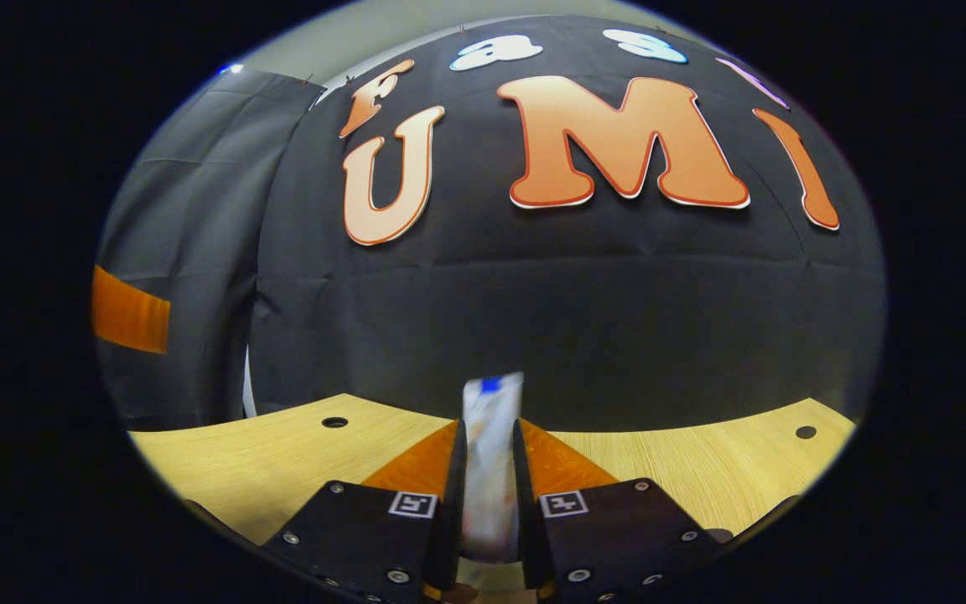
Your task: Put the toothbrush and toothpaste on the desktop into the cup, then pick up the cup and place it on the coaster on the desktop.
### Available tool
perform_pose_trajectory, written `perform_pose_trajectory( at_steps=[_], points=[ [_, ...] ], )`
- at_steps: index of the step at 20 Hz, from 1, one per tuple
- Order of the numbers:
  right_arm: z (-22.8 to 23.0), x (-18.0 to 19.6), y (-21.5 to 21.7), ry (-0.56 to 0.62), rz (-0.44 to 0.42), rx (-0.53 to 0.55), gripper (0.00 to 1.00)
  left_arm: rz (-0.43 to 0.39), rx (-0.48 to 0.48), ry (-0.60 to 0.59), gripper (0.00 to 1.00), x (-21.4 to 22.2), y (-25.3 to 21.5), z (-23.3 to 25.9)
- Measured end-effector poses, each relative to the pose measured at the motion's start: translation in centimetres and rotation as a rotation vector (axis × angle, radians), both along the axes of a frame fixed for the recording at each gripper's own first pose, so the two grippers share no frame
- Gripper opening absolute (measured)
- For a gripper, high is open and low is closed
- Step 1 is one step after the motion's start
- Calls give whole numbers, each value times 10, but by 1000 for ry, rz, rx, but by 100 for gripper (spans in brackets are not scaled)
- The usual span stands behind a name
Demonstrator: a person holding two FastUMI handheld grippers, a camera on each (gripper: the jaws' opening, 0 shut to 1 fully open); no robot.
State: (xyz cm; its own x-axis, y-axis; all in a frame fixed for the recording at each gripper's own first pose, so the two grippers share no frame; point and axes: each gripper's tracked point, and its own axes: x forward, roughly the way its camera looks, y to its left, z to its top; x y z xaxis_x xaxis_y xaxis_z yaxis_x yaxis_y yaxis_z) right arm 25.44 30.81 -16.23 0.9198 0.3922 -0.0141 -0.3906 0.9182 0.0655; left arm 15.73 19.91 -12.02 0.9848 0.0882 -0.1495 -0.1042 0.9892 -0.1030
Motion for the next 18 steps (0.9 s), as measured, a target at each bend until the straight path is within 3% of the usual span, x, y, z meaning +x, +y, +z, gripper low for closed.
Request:
perform_pose_trajectory(
  at_steps=[3,7,14,18],
  points=[
    [12,-9,-12,11,-16,7,59,-5,0,-8,97,0,-5,6],
    [49,-29,-49,-6,-59,-6,76,-31,-22,-29,97,-2,-22,20],
    [91,-86,-129,52,-124,-112,87,-132,-58,20,97,-4,-74,21],
    [103,-120,-177,93,-197,-208,92,-203,-112,138,97,5,-108,6]
  ],
)
